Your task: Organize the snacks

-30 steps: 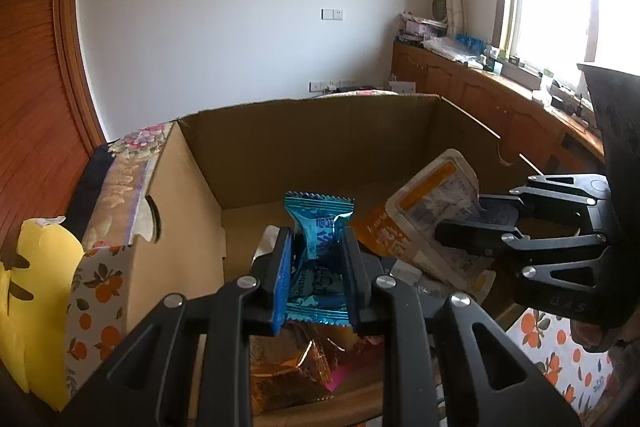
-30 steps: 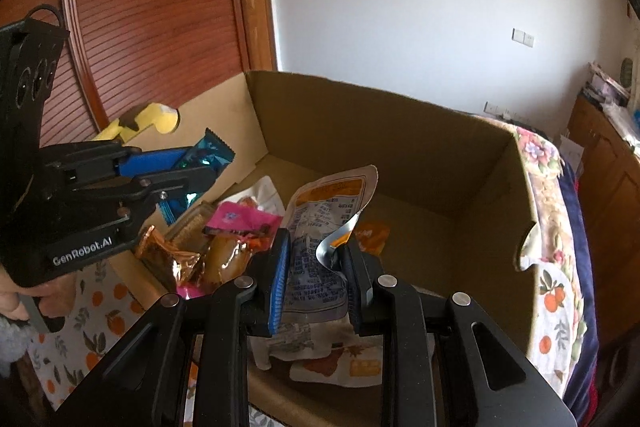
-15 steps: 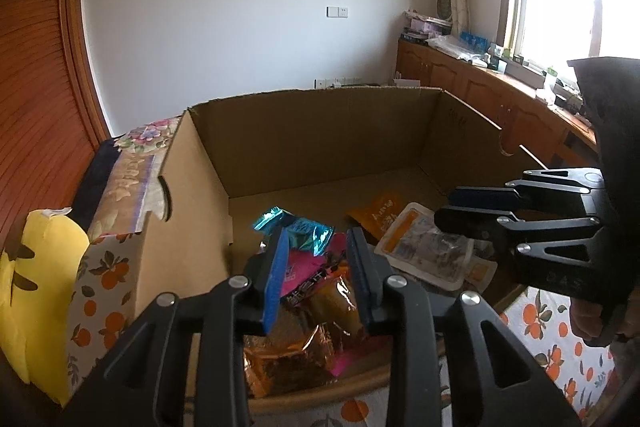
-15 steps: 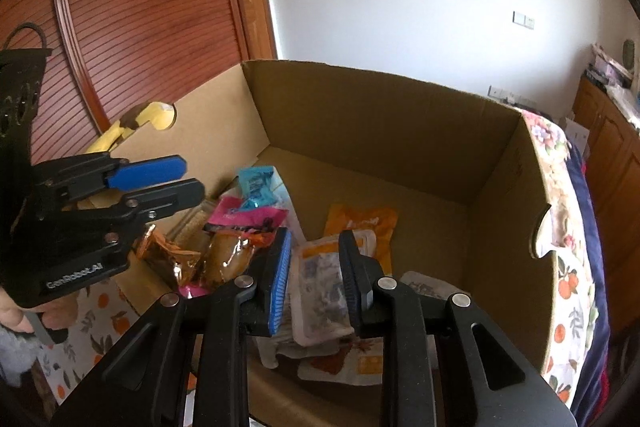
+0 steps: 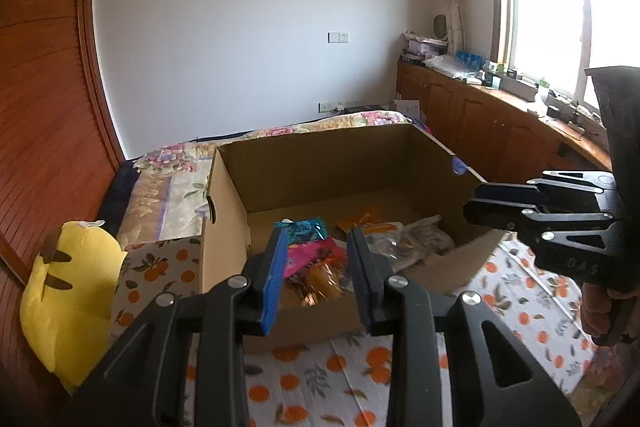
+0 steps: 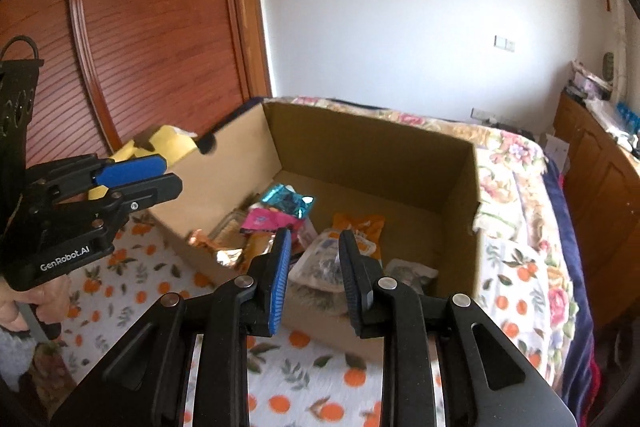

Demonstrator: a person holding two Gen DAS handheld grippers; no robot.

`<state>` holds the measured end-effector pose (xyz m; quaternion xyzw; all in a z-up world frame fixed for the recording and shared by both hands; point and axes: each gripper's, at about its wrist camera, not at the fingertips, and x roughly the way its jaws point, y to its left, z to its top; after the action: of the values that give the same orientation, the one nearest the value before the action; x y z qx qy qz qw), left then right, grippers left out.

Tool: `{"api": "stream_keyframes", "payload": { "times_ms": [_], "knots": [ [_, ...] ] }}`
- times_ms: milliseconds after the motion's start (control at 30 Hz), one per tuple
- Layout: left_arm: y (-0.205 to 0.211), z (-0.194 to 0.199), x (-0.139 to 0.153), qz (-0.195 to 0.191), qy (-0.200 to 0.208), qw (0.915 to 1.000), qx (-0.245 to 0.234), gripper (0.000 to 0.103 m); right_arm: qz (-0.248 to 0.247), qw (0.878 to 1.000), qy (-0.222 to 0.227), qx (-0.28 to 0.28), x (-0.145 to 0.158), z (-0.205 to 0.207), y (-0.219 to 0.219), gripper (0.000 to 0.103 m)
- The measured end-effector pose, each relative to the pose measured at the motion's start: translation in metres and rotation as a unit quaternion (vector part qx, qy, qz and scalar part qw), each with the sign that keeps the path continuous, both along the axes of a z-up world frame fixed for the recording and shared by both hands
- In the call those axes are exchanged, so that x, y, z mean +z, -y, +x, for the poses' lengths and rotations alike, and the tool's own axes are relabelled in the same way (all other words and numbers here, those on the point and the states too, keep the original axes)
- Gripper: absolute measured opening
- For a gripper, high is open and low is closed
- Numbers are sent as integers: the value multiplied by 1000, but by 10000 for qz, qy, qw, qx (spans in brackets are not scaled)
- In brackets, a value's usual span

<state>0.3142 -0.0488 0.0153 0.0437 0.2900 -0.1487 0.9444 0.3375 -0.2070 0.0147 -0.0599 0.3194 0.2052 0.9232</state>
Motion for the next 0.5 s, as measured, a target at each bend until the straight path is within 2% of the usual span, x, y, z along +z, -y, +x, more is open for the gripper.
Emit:
{"api": "stream_keyframes", "payload": {
  "times_ms": [500],
  "knots": [
    [4,-111,32,96,225,9997,33,32,154,9990,292,-300,42,-120,25,25]
  ]
}}
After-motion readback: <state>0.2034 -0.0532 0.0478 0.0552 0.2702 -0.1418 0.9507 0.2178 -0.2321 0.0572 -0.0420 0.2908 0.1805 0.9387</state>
